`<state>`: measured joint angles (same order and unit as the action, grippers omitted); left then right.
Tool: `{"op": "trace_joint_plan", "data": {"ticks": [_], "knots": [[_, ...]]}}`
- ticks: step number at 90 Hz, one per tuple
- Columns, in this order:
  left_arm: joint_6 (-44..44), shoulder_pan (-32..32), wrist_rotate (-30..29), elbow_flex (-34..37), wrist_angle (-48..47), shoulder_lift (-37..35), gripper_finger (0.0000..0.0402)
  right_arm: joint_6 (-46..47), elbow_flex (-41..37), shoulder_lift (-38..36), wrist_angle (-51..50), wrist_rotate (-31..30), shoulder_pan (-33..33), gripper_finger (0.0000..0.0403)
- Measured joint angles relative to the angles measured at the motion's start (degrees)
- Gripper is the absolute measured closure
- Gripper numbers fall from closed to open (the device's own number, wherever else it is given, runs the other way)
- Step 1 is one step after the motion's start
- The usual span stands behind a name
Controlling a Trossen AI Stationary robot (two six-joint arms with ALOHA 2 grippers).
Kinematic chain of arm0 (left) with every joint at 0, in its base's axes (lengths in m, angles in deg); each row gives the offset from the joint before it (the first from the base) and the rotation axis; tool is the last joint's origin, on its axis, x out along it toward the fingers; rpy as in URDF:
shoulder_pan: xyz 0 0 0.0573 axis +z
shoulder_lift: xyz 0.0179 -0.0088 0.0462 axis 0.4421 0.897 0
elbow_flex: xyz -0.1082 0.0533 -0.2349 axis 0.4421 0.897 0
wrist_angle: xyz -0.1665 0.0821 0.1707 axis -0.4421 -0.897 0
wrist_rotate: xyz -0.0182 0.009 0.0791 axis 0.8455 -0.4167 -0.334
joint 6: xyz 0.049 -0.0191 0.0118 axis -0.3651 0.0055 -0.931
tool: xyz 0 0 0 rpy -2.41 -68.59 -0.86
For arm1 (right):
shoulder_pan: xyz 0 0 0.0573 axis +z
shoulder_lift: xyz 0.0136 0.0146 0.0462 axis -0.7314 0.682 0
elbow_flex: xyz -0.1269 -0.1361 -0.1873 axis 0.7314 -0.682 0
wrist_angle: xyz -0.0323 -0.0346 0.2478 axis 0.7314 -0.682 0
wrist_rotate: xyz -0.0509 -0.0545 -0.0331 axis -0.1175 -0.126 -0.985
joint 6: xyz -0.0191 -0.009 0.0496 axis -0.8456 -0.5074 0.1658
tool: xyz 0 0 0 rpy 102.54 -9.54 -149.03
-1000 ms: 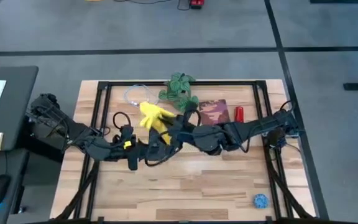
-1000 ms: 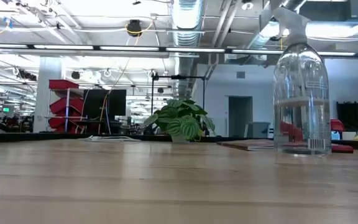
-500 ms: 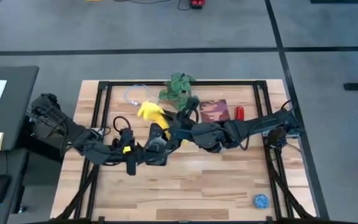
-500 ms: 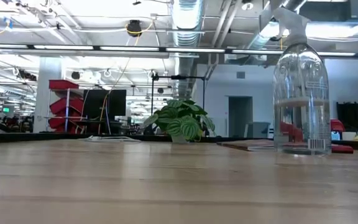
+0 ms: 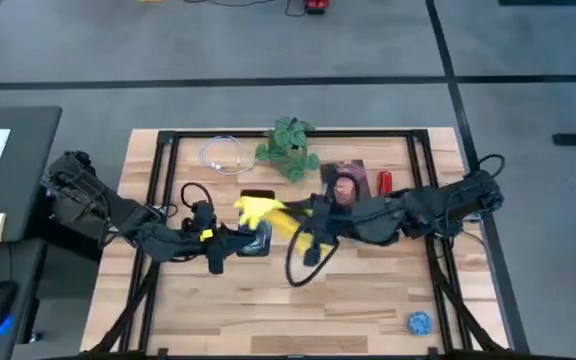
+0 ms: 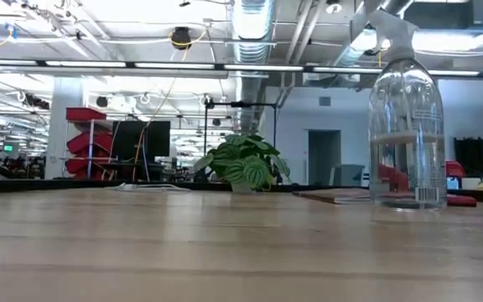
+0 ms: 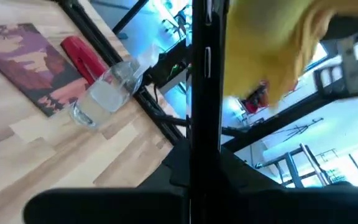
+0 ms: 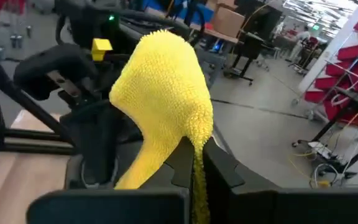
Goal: Apply microfiber cloth
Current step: Wipe the back of the cellphone with the yellow microfiber cloth
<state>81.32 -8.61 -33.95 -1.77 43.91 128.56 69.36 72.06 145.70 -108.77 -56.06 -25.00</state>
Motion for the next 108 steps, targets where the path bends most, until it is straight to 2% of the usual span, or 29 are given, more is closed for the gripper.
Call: {"op": "trace_joint_plan", "data": {"ticks": [11, 22, 34, 41, 47, 58, 78, 108], "knots": [[-1.8, 0.6, 2.0, 0.0, 2.8, 0.0, 0.0399, -1.4, -0.1, 3.9, 4.6, 0.0, -1.3, 0.0403], [-3.3, 1.0, 1.7, 0.1, 4.5, 0.0, 0.0399, -0.1, 0.1, 5.5, 5.6, 0.3, -2.9, 0.0403], [-4.8, 0.9, 2.2, 0.3, 5.4, 0.1, 0.0399, 5.4, 0.3, 6.5, 3.2, 9.9, -3.8, 0.0403], [-5.2, 0.9, 2.3, 0.3, 5.4, 0.1, 0.0399, 5.3, 0.3, 6.7, 2.6, 12.1, -3.3, 0.0403], [-5.3, 0.9, 2.5, 0.3, 5.1, 0.2, 0.0399, 4.5, 0.2, 6.8, 1.5, 10.0, -2.8, 0.0403], [-5.2, 1.2, 0.7, 0.3, 5.6, 0.2, 0.0399, 6.6, 0.1, 5.6, -1.0, -0.2, -2.4, 0.0403], [-7.0, 1.6, -1.9, 0.3, 6.6, 0.2, 0.0399, 15.5, 0.1, 4.2, -7.9, -1.4, -1.1, 0.0403], [-7.2, 3.5, -2.7, 0.3, 6.0, 0.0, 0.0399, 17.9, 0.1, 6.7, -7.7, -1.4, 0.6, 0.0403]]}}
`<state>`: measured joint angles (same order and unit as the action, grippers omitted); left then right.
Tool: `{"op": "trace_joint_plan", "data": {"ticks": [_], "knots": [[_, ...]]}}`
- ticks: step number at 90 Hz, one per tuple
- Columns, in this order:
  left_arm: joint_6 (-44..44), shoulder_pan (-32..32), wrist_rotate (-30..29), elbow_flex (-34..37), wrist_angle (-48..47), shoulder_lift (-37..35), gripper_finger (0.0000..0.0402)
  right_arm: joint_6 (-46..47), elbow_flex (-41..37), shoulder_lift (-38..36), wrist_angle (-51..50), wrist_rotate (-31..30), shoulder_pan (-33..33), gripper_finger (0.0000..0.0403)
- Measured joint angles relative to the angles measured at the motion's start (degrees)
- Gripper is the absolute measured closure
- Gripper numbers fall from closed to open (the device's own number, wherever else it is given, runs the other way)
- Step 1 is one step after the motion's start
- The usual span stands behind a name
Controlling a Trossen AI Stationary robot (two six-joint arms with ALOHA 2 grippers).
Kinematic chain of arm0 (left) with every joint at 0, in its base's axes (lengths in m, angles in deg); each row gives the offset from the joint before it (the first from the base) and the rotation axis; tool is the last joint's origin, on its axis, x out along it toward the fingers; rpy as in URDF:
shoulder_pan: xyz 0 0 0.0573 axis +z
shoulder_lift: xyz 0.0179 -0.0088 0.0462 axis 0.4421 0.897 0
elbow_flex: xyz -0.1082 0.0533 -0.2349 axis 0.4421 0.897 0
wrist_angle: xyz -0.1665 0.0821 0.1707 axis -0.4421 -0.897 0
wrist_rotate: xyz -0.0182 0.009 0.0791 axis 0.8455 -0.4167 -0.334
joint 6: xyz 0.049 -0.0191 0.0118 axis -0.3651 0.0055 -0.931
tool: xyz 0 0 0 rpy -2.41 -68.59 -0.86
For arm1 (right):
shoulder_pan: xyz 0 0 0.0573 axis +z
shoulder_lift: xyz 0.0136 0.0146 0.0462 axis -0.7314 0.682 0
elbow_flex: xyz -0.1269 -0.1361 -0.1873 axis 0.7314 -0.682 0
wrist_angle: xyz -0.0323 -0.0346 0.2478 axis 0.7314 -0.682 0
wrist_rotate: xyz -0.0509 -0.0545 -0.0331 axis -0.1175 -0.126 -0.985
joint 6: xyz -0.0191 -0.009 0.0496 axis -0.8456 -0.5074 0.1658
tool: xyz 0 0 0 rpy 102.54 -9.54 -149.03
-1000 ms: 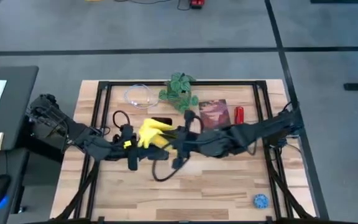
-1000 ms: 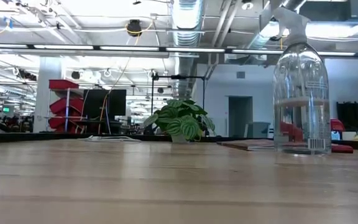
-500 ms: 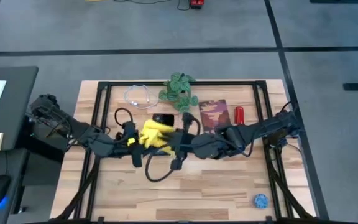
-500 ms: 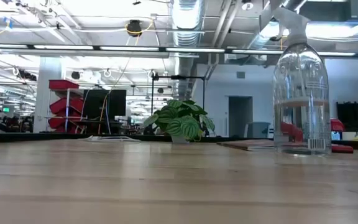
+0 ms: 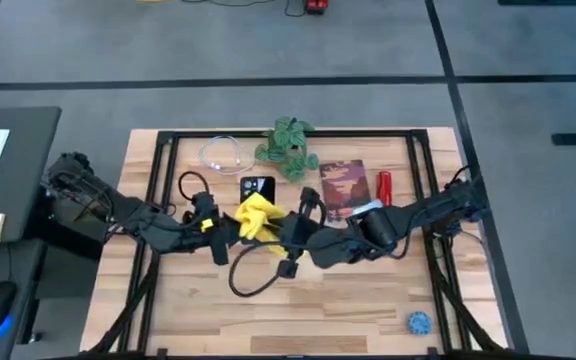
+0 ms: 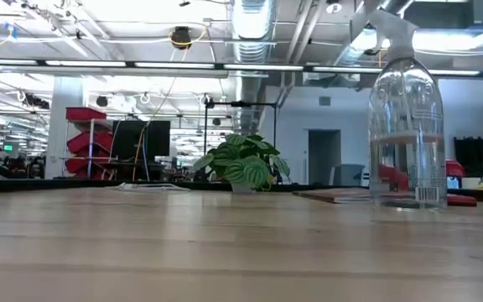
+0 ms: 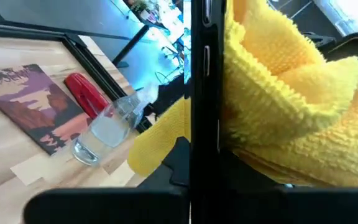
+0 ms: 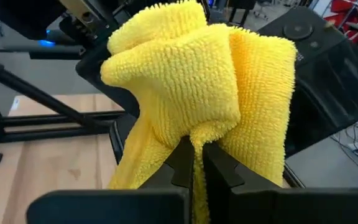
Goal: Apply microfiber cloth
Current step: Wipe the back of the cellphone with the yellow microfiber cloth
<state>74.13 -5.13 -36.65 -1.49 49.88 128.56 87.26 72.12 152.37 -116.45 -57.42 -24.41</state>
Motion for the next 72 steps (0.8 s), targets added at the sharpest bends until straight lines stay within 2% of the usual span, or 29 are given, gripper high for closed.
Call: {"op": "trace_joint_plan", "data": {"ticks": [32, 49, 72], "knots": [[0.3, 0.2, 0.6, 0.0, 0.4, 0.0, 0.0399, -4.5, 0.0, 0.7, -0.8, 6.2, 0.7, 0.0403], [1.2, 0.3, 0.1, -0.7, 3.8, -0.3, 0.0399, -8.9, -0.5, 1.7, -2.7, 11.8, 0.8, 0.0403], [-1.4, 0.3, 1.5, -0.5, 4.8, -0.3, 0.0399, -14.4, 0.5, 0.7, -1.9, 13.2, 0.3, 0.0403]]}}
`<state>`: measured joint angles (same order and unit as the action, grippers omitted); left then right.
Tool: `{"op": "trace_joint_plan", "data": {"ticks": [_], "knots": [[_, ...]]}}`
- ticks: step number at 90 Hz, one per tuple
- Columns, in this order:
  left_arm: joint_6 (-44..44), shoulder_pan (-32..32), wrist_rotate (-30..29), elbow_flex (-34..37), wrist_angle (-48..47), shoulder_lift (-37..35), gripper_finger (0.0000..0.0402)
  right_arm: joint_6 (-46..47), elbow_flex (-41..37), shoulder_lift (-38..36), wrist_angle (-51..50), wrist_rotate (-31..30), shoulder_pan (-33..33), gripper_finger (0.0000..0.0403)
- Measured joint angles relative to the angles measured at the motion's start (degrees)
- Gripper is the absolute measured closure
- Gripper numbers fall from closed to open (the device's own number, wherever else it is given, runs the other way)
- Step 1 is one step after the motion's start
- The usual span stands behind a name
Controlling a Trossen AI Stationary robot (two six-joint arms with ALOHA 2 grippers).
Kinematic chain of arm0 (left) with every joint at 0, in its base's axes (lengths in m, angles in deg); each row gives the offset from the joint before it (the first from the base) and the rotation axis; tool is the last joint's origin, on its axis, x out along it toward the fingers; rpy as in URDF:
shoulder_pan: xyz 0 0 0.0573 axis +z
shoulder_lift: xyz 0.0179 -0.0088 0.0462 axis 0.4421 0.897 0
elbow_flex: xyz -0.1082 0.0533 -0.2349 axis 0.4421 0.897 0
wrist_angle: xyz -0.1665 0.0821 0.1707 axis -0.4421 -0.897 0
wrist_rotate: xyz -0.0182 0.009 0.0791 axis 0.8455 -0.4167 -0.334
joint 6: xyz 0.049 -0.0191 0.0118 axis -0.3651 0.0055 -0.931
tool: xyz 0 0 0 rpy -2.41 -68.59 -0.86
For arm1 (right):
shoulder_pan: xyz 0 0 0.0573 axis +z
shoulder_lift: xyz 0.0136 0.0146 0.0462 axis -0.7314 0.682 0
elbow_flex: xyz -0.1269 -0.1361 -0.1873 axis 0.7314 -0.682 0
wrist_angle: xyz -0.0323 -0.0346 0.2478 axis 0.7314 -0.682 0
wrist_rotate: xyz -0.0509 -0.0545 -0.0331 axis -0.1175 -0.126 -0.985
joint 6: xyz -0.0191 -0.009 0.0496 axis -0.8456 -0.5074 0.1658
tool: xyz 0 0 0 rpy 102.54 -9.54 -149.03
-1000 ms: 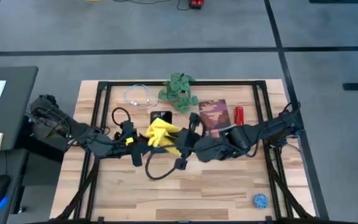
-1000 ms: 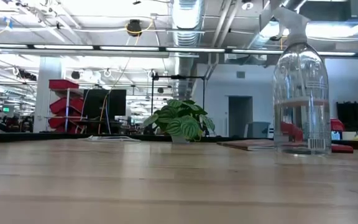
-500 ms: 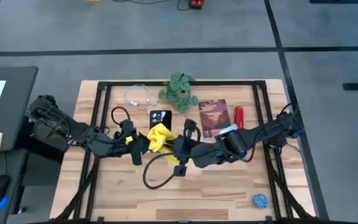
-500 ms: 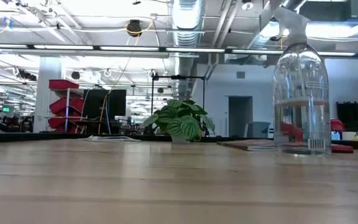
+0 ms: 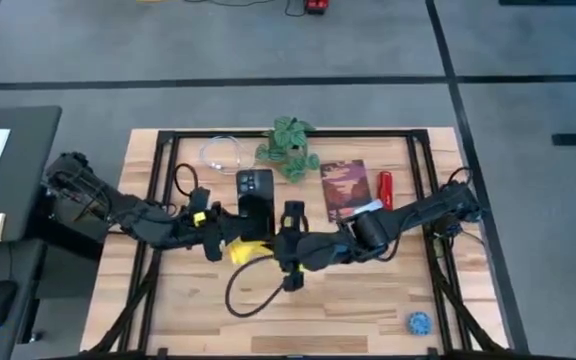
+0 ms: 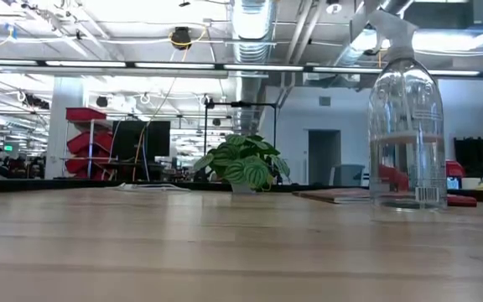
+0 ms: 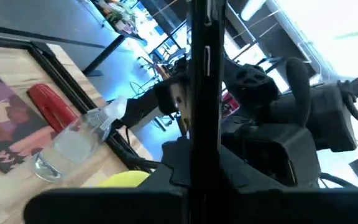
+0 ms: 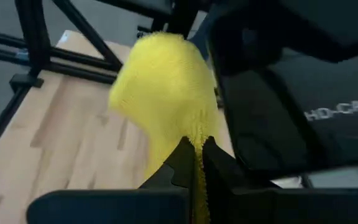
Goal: Apply microfiber cloth
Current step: Wipe the back of the cellphone with the yellow microfiber cloth
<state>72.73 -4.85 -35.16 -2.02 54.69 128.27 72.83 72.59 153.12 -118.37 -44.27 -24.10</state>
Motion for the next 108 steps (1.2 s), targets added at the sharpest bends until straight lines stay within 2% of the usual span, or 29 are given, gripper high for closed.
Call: {"op": "trace_joint_plan", "data": {"ticks": [8, 19, 31, 44, 57, 78, 93, 108], "knots": [[-0.1, 0.1, 0.0, 0.2, -1.1, 0.3, 0.0399, -0.8, 2.5, -0.7, -1.3, 2.6, 0.8, 0.0403], [0.3, 0.0, -0.1, 0.2, -1.6, 0.1, 0.0399, -1.3, 8.1, -1.7, -3.9, 3.1, 2.4, 0.0403], [0.4, 0.0, 0.1, 0.2, -2.2, 0.3, 0.0399, -5.5, 13.7, -1.6, -6.0, -0.3, 4.0, 0.0403], [1.3, 0.0, 0.3, 0.2, -2.0, 0.2, 0.0399, -12.5, 14.0, -1.7, -8.3, -1.4, 3.1, 0.0403], [2.0, 0.0, 2.4, 0.2, -1.8, 0.2, 0.0399, -20.4, 13.6, 1.4, -8.9, -0.6, 0.7, 0.0403], [3.5, 0.0, 4.6, 0.3, -2.2, 0.2, 0.0399, -29.9, 13.7, 4.8, -3.4, 1.4, -2.3, 0.0403], [4.2, -0.1, 5.0, 0.4, -2.4, 0.2, 0.0399, -26.5, 13.8, 4.8, -3.8, 2.8, -3.6, 0.0403], [4.0, -0.6, 4.7, 0.6, -4.2, 0.6, 0.0399, -18.4, 14.0, 4.1, -14.7, 3.7, -4.5, 0.0403]]}}
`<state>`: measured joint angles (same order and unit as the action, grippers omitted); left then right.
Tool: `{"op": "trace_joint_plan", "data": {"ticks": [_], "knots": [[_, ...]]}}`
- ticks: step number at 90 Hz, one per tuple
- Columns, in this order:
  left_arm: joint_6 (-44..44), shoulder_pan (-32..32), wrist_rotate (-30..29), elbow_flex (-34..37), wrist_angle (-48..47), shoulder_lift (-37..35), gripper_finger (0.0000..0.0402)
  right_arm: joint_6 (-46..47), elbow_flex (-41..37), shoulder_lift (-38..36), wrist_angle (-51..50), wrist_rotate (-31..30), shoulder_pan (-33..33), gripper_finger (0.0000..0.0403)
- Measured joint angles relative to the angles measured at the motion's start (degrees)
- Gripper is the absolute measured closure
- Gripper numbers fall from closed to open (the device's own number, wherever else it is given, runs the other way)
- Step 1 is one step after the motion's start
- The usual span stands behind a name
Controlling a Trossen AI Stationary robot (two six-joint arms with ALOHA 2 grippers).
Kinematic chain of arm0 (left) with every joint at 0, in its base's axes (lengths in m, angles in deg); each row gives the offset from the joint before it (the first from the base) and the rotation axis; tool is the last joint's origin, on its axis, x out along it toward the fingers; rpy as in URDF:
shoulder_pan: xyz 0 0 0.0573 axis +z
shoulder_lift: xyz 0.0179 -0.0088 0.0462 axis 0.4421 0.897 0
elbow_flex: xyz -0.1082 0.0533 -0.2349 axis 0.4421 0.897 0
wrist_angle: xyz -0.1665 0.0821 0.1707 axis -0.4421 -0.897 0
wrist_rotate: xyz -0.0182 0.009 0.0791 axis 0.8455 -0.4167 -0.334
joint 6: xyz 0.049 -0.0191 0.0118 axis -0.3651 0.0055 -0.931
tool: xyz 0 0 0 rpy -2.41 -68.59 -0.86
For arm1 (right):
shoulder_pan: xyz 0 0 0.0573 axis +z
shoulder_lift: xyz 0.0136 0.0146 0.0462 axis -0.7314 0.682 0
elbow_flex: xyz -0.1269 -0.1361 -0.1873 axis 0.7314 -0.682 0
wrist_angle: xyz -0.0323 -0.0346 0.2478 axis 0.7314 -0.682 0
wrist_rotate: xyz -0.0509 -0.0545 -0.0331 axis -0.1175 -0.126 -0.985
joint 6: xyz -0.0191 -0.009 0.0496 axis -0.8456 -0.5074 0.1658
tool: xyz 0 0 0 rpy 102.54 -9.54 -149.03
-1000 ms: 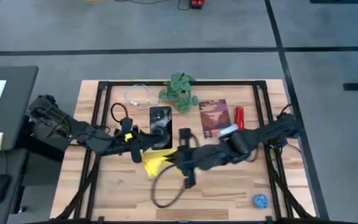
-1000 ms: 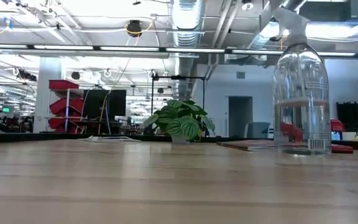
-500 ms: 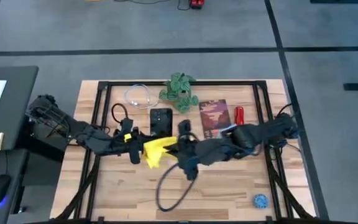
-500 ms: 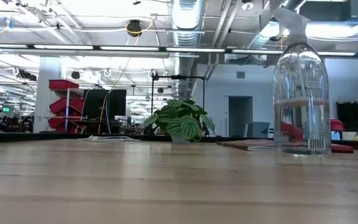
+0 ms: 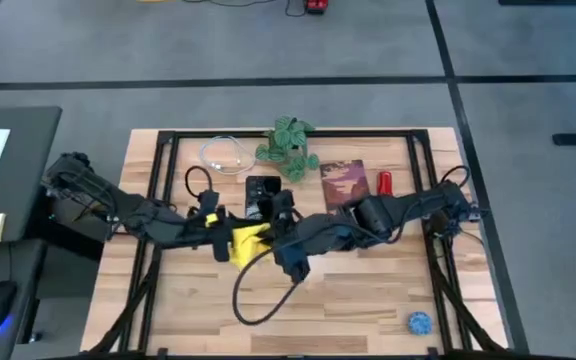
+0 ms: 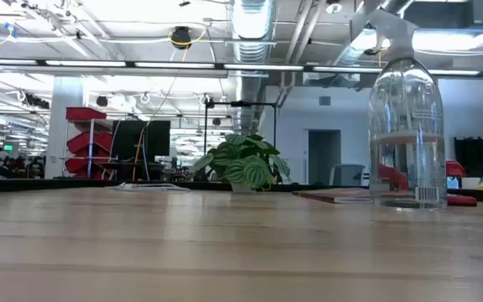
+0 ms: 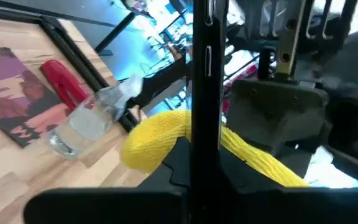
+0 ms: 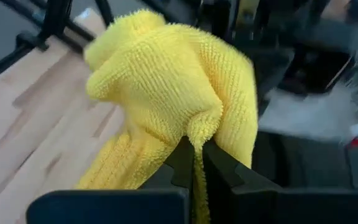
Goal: Apply microfiber cloth
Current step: Wipe the back of the cellphone with the yellow microfiber cloth
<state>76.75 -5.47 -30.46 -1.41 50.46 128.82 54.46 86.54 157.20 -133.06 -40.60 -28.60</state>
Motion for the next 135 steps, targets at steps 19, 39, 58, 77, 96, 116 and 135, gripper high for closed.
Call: {"op": "trace_joint_plan", "data": {"ticks": [19, 39, 58, 77, 96, 116, 135], "knots": [[2.6, -0.1, 0.9, 0.1, -2.8, 0.1, 0.0399, 2.4, -0.2, 0.0, -1.8, 2.5, 0.2, 0.0403], [3.0, -0.1, 1.8, -0.2, -2.2, 0.4, 0.0399, 6.8, -0.3, 0.1, 3.6, 7.0, -1.4, 0.0403], [2.4, -0.1, 1.4, -0.2, -4.2, 0.5, 0.0399, 12.2, -0.2, -0.1, -2.2, 7.2, -2.2, 0.0403], [2.6, -0.1, 1.9, -0.2, -6.9, 0.3, 0.0399, 17.0, -0.2, -1.3, -11.0, 5.9, -1.4, 0.0403], [3.9, -0.5, 3.5, -0.6, -7.8, -0.4, 0.0399, 21.6, -0.5, -4.6, -15.6, -0.5, -0.3, 0.0403], [4.1, -0.3, 2.3, -0.5, -9.2, -0.3, 0.0399, 22.5, -0.3, -11.3, -4.0, -2.4, 0.6, 0.0403], [4.5, -0.2, 1.9, -0.4, -9.3, -0.3, 0.0399, 17.4, -0.2, -12.1, 7.7, -2.2, -0.5, 0.0403]]}}
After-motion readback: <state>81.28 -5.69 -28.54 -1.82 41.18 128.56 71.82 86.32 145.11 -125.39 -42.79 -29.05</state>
